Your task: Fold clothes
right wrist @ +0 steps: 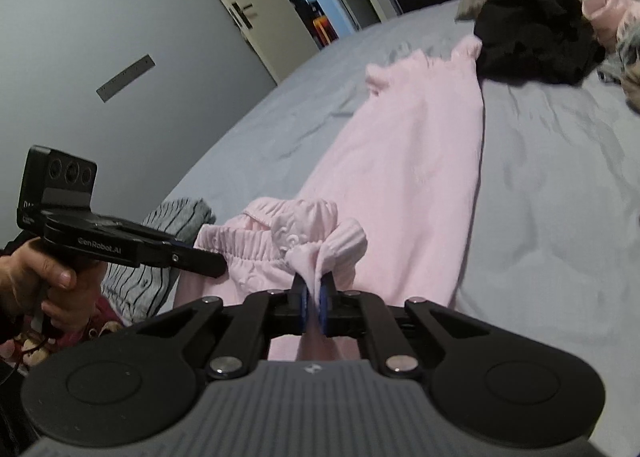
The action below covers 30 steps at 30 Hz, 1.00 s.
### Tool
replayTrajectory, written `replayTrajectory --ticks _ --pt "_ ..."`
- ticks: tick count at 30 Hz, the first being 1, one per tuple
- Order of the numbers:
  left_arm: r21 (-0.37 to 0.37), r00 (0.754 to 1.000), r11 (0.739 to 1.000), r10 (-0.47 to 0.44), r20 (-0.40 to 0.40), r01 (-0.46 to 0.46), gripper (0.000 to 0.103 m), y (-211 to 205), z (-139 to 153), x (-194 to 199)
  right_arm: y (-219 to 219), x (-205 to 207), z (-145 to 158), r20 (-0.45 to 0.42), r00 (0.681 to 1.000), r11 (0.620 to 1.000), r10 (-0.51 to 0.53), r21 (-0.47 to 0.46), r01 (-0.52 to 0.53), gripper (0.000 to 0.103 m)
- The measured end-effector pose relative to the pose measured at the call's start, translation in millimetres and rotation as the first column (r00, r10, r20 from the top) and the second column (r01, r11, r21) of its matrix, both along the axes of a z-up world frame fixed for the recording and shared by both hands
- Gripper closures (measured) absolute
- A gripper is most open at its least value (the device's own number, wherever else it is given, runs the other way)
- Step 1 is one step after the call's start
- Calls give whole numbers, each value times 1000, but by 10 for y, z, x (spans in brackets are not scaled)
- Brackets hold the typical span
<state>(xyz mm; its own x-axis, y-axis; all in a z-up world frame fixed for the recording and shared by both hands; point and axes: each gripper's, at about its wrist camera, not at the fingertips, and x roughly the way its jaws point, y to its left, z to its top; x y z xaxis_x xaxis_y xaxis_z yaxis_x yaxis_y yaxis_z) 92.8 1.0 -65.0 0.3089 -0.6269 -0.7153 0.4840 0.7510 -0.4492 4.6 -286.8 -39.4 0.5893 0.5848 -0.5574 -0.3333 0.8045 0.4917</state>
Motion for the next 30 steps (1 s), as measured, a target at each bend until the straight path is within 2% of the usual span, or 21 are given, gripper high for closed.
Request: replayTrajectory --ticks 11,21,26,30 --pt "45 997 998 41 68 -44 97 -16 139 438 38 595 138 48 999 1000 -16 6 16 96" --pt "146 997 986 75 3 -75 97 -135 -350 838 235 1161 -197 -26 1000 993 18 -120 -21 96" --pt "177 997 982 71 -15 -67 97 -271 -574 992 264 1235 -391 -84 996 983 -6 -183 -10 96" --pt "210 997 975 80 -10 -77 96 -308 -698 918 281 1247 -581 -129 992 974 -16 -226 -14 96"
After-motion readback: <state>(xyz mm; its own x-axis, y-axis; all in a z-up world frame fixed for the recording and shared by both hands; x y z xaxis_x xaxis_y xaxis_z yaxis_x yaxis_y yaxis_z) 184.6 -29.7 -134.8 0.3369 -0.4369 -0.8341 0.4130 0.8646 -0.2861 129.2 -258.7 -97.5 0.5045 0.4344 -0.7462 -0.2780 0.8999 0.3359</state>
